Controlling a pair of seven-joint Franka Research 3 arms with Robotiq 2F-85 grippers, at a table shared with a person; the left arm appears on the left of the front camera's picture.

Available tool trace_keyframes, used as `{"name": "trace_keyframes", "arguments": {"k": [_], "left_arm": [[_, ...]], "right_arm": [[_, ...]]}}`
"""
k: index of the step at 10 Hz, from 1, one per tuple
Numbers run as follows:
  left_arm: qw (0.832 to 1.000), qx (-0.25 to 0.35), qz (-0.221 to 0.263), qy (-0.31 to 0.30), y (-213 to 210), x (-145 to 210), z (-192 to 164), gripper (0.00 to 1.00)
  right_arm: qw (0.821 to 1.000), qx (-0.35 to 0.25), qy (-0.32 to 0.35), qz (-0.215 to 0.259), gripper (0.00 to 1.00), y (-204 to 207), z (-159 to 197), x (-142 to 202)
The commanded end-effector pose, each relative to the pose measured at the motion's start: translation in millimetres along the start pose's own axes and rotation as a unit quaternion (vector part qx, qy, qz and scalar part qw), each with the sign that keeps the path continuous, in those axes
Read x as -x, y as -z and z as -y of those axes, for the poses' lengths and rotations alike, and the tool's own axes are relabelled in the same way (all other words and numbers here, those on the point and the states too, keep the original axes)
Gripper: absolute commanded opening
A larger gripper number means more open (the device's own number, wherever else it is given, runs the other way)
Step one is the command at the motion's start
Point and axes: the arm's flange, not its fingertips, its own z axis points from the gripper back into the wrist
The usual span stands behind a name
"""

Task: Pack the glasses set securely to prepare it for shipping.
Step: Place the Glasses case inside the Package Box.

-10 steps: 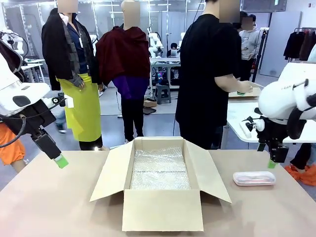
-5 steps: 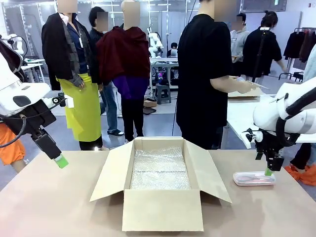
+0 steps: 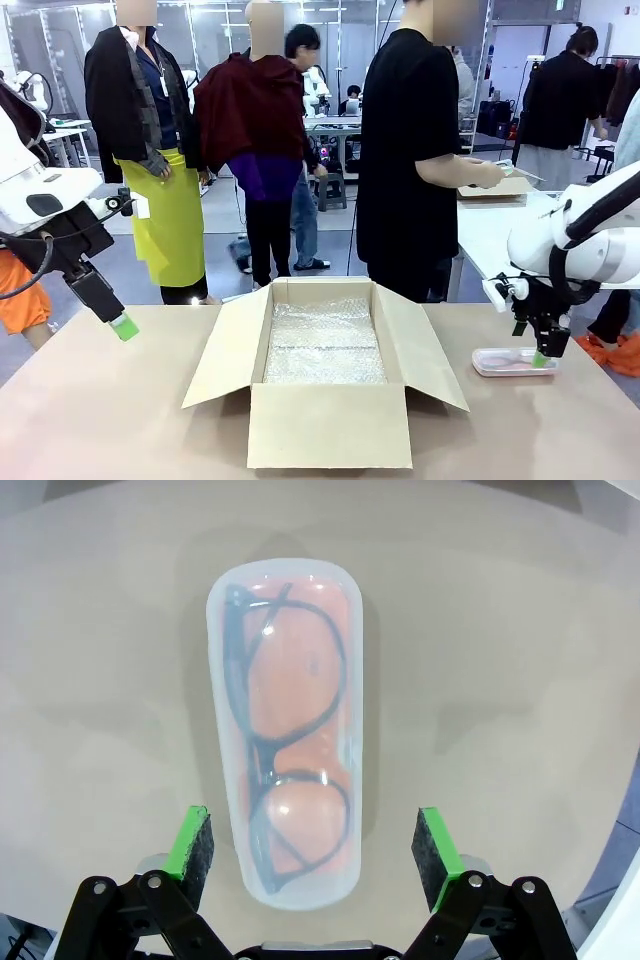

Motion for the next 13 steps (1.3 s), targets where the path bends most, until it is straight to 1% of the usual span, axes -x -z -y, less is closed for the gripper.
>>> {"name": "trace_keyframes", "arguments": {"k": [1, 4, 6, 7, 8, 9, 10, 11, 12, 13], "left_arm": [[1.0, 0.001, 0.006, -0.003, -1.6, -0.9, 0.9, 1.0], [1.0, 0.001, 0.006, -0.003, -1.6, -0.9, 0.9, 1.0], [1.0, 0.001, 0.006, -0.003, -1.6, -0.9, 0.9, 1.0], [1.0, 0.001, 0.006, -0.003, -1.6, -0.9, 0.9, 1.0], [1.0, 0.001, 0.006, -0.003, -1.6, -0.9, 0.9, 1.0], [1.0, 0.001, 0.006, -0.003, -1.6, -0.9, 0.9, 1.0], [1.0, 0.001, 0.006, -0.003, -1.6, -0.9, 0.9, 1.0], [1.0, 0.001, 0.006, -0.003, -1.6, -0.9, 0.9, 1.0], [1.0, 0.001, 0.006, -0.003, -1.6, -0.9, 0.9, 1.0], [1.0, 0.001, 0.006, -0.003, -1.6, -0.9, 0.9, 1.0]], "right_arm": [[1.0, -0.015, -0.018, 0.015, 1.0, 16.0, 3.6, -14.9], [0.999, -0.028, -0.022, 0.0, 1.0, 35.1, 2.9, -22.4], [1.0, -0.017, -0.017, -0.007, 1.0, 40.1, 0.7, -25.8], [1.0, -0.008, -0.017, -0.012, 0.95, 38.1, -3.0, -25.5], [1.0, -0.003, -0.016, -0.015, 0.83, 37.6, -4.7, -25.6], [1.0, -0.003, -0.017, -0.014, 0.75, 36.9, -6.1, -25.7], [1.0, -0.003, -0.016, -0.014, 0.63, 35.4, -6.6, -25.9], [1.0, 0.002, -0.013, -0.015, 0.55, 32.4, -6.4, -24.5], [1.0, 0.003, -0.012, -0.015, 0.43, 28.0, -6.9, -23.6], [1.0, 0.008, 0.0, -0.019, 0.35, 22.3, -6.2, -22.4]]}}
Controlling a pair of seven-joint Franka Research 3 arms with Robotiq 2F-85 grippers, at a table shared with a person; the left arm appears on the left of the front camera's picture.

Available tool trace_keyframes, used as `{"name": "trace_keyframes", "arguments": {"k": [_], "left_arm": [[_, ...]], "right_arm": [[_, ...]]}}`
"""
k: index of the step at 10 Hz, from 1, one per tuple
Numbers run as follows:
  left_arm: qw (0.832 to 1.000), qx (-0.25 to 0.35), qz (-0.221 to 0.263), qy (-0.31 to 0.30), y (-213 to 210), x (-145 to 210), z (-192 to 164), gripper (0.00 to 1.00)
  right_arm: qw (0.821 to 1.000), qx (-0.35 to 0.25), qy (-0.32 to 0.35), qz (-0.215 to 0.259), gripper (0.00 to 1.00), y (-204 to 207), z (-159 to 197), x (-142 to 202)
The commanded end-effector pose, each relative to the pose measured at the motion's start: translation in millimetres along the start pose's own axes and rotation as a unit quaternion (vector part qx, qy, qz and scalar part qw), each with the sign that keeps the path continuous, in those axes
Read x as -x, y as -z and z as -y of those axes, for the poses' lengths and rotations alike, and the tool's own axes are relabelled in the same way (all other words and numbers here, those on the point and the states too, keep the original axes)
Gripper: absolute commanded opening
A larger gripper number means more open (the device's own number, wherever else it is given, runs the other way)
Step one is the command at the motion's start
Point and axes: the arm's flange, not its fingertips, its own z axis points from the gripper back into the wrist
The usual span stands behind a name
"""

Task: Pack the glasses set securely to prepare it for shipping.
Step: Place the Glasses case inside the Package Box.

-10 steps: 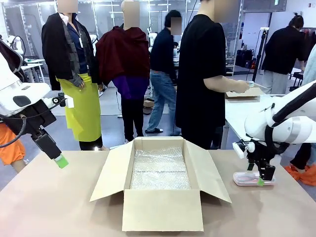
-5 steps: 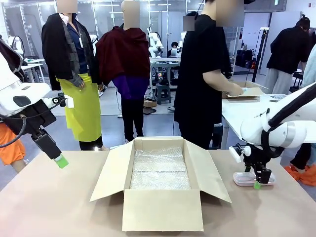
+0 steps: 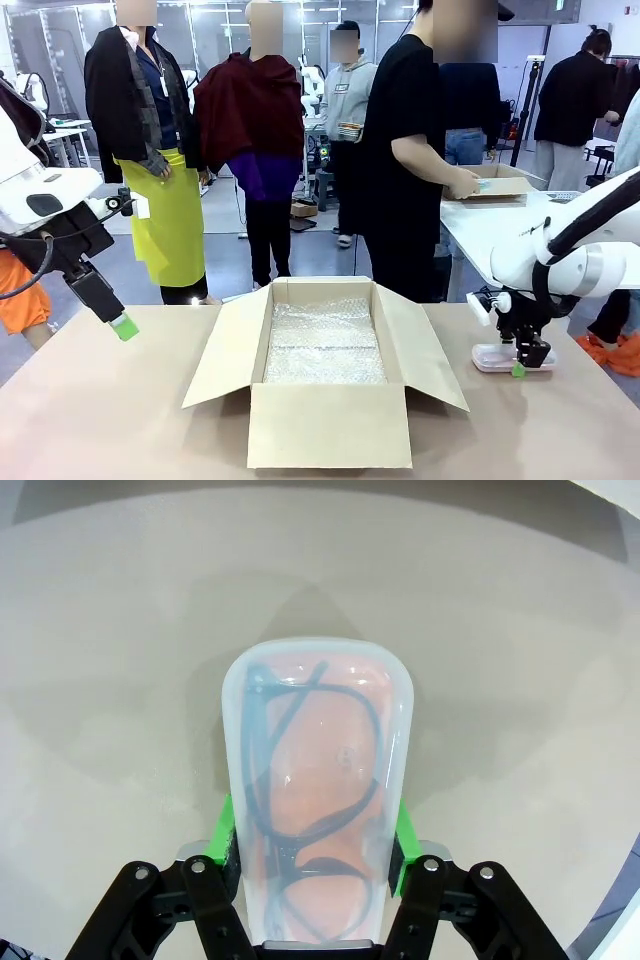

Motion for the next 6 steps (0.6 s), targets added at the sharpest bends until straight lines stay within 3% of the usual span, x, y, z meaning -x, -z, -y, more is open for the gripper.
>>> {"name": "trace_keyframes", "arguments": {"k": [1, 6], "left_arm": [[1.0, 0.001, 0.006, -0.003, -1.7, -0.8, 0.8, 1.0], [1.0, 0.001, 0.006, -0.003, -1.7, -0.8, 0.8, 1.0]], "right_arm": [[0.999, 0.0, 0.03, -0.014, 0.25, -15.2, -6.9, -1.5], [0.999, 0.02, 0.037, -0.015, 0.25, -116.8, -0.2, -25.5]]}}
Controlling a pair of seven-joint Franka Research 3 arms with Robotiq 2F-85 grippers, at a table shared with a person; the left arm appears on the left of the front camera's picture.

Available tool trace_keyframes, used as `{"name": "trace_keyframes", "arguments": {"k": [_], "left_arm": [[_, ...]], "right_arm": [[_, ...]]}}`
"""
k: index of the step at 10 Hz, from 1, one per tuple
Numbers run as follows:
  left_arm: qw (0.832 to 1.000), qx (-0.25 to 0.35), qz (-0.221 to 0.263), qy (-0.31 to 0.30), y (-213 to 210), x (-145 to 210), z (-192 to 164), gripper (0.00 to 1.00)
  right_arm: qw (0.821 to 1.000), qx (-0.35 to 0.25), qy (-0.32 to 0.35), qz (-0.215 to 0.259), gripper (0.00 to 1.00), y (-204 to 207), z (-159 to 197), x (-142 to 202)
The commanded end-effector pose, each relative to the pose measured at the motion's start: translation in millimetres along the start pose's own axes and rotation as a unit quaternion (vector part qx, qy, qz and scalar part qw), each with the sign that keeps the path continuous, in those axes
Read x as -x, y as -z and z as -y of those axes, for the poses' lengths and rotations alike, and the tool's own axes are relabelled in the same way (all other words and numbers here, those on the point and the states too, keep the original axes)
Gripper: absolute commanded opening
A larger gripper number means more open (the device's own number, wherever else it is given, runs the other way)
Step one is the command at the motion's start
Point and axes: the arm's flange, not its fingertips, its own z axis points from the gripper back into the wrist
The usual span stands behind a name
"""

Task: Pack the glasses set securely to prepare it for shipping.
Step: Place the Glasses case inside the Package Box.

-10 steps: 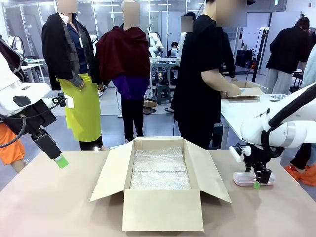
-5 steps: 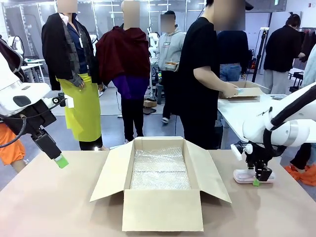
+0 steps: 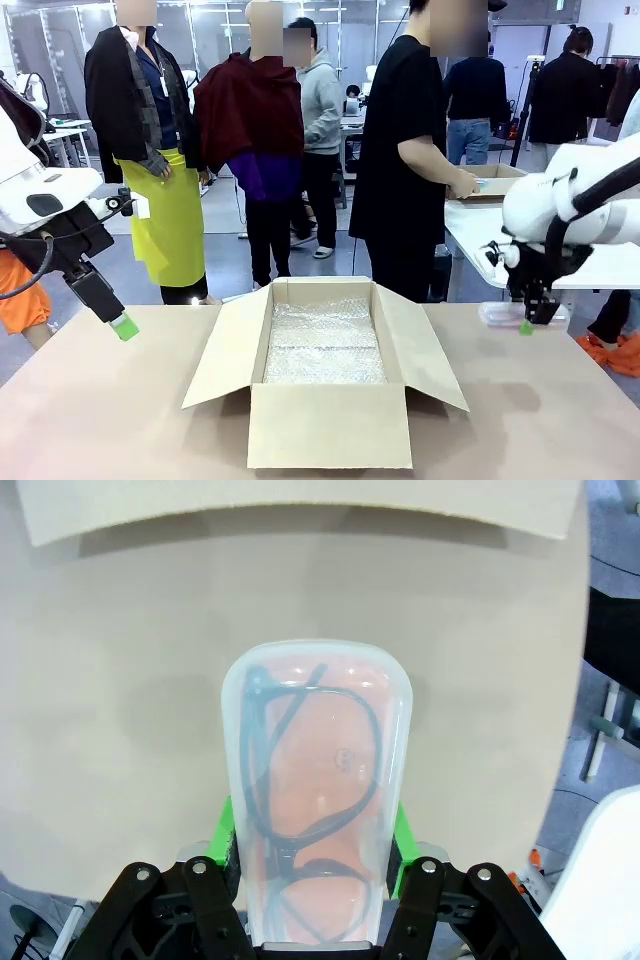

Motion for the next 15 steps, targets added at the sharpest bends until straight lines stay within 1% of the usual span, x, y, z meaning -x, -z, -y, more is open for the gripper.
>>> {"name": "trace_keyframes", "arguments": {"k": [1, 4, 6, 7, 9, 11, 13, 14, 15], "left_arm": [[1.0, 0.001, 0.006, -0.003, -1.6, -0.8, 0.8, 1.0], [1.0, 0.001, 0.006, -0.003, -1.6, -0.8, 0.8, 1.0], [1.0, 0.001, 0.006, -0.003, -1.6, -0.8, 0.8, 1.0], [1.0, 0.001, 0.006, -0.003, -1.6, -0.8, 0.8, 1.0], [1.0, 0.001, 0.006, -0.003, -1.6, -0.8, 0.8, 1.0], [1.0, 0.001, 0.006, -0.003, -1.6, -0.8, 0.8, 1.0], [1.0, 0.001, 0.006, -0.003, -1.6, -0.8, 0.8, 1.0], [1.0, 0.001, 0.006, -0.003, -1.6, -0.8, 0.8, 1.0], [1.0, 0.001, 0.006, -0.003, -1.6, -0.8, 0.8, 1.0]], "right_arm": [[1.0, 0.0, 0.009, -0.009, 0.25, -25.8, 2.4, -15.9], [1.0, 0.011, 0.004, -0.009, 0.25, -51.2, 3.9, -48.4], [1.0, 0.017, 0.002, -0.012, 0.25, -69.6, 6.0, -93.2], [1.0, 0.012, 0.013, -0.017, 0.25, -70.7, 7.2, -122.0], [0.999, 0.023, -0.009, -0.025, 0.25, -64.3, 10.7, -194.5], [0.999, 0.02, -0.023, -0.025, 0.25, -50.7, 12.1, -254.0], [0.998, 0.042, -0.024, -0.028, 0.25, -27.5, 19.0, -312.6], [0.998, 0.049, -0.024, -0.022, 0.25, -17.8, 24.4, -333.9], [0.999, 0.041, -0.021, -0.018, 0.25, -6.7, 29.2, -349.6]]}}
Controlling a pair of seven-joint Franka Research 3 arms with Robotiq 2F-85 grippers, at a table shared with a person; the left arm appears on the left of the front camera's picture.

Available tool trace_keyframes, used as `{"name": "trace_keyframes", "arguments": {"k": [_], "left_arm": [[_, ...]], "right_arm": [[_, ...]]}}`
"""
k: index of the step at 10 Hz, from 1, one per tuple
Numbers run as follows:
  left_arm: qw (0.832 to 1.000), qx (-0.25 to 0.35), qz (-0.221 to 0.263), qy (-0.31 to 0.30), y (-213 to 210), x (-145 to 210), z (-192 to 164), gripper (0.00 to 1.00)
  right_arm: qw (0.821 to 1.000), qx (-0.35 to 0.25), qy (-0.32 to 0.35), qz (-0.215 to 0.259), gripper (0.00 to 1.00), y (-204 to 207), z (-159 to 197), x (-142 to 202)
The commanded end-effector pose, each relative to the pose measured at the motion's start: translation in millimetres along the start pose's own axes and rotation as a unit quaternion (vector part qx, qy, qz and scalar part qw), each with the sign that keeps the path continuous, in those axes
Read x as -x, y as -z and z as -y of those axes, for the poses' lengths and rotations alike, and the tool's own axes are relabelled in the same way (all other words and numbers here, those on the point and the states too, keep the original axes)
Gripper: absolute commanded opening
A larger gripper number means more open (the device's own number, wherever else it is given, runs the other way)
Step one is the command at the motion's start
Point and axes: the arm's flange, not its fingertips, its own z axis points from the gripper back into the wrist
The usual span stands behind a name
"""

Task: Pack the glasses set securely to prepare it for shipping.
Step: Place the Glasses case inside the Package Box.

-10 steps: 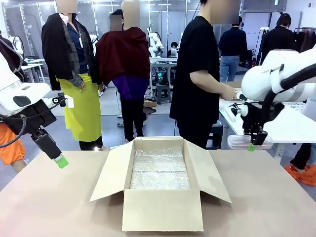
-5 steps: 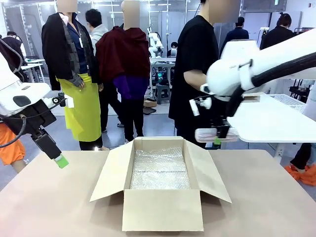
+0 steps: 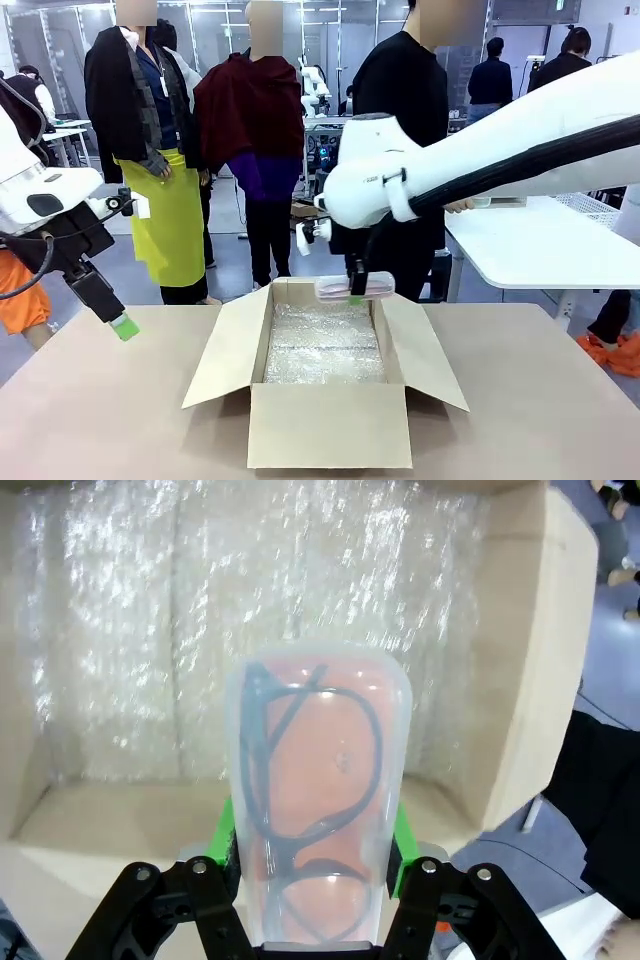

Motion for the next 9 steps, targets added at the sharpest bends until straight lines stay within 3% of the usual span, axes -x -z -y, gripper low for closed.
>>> {"name": "trace_keyframes", "arguments": {"k": [1, 9], "left_arm": [[1.0, 0.002, 0.006, -0.004, -1.6, -0.3, 0.5, 1.0], [1.0, 0.002, 0.006, -0.004, -1.6, -0.3, 0.5, 1.0]], "right_arm": [[1.0, 0.004, 0.025, 0.0, 0.25, 14.1, 21.1, -23.8], [0.999, -0.003, 0.035, 0.003, 0.25, 109.9, 25.8, -43.1]]}}
